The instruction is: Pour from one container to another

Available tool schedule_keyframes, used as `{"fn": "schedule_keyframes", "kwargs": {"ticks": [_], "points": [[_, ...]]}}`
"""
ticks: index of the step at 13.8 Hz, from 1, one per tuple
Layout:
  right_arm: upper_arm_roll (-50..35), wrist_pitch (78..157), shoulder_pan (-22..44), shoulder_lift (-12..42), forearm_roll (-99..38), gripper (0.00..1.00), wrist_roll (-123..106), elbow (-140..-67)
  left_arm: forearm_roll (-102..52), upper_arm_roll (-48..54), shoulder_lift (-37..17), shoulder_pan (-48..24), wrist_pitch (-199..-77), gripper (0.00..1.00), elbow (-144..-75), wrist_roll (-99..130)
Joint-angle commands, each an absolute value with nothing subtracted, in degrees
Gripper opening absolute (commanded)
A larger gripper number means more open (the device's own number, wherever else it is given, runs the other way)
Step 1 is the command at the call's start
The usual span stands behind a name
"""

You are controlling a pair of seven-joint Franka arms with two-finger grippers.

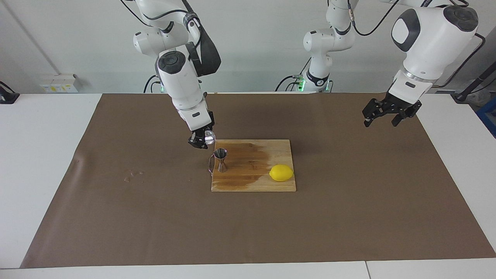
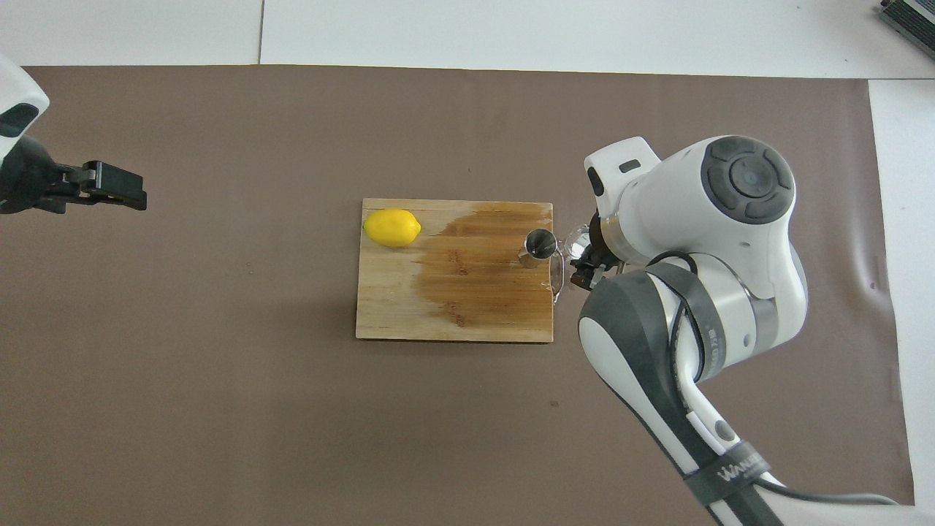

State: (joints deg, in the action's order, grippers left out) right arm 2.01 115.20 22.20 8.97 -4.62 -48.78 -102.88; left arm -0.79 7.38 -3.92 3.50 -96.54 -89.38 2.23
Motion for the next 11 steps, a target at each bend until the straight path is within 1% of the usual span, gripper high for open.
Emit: {"fn": "schedule_keyframes", "kwargs": {"ticks": [1, 4, 6, 7, 11], "points": [[1.8, 111.3, 22.2, 12.2, -2.4, 0.0, -45.5, -97.0, -0.7, 7.3, -2.4, 3.8, -95.7, 1.0, -90.3, 2.5], [1.8, 110.7, 22.2, 14.4, -1.9, 0.0, -44.1, -94.3, -0.5, 7.2, -2.3, 3.9, -95.5, 1.0, -90.4, 2.4], [1.8, 107.9, 24.4, 17.0, -0.1, 0.0, -41.1, -90.1, -0.3, 7.1, -2.2, 3.9, -95.5, 1.0, -90.4, 2.4], [1.7, 106.8, 24.4, 17.5, 0.8, 0.0, -40.6, -89.1, 1.0, 7.2, -2.2, 3.9, -95.5, 1.0, -90.4, 2.4], [1.7, 105.0, 25.4, 18.0, 3.2, 0.0, -40.4, -89.5, 1.8, 7.4, -2.1, 3.8, -95.4, 1.0, -90.4, 2.5]]}}
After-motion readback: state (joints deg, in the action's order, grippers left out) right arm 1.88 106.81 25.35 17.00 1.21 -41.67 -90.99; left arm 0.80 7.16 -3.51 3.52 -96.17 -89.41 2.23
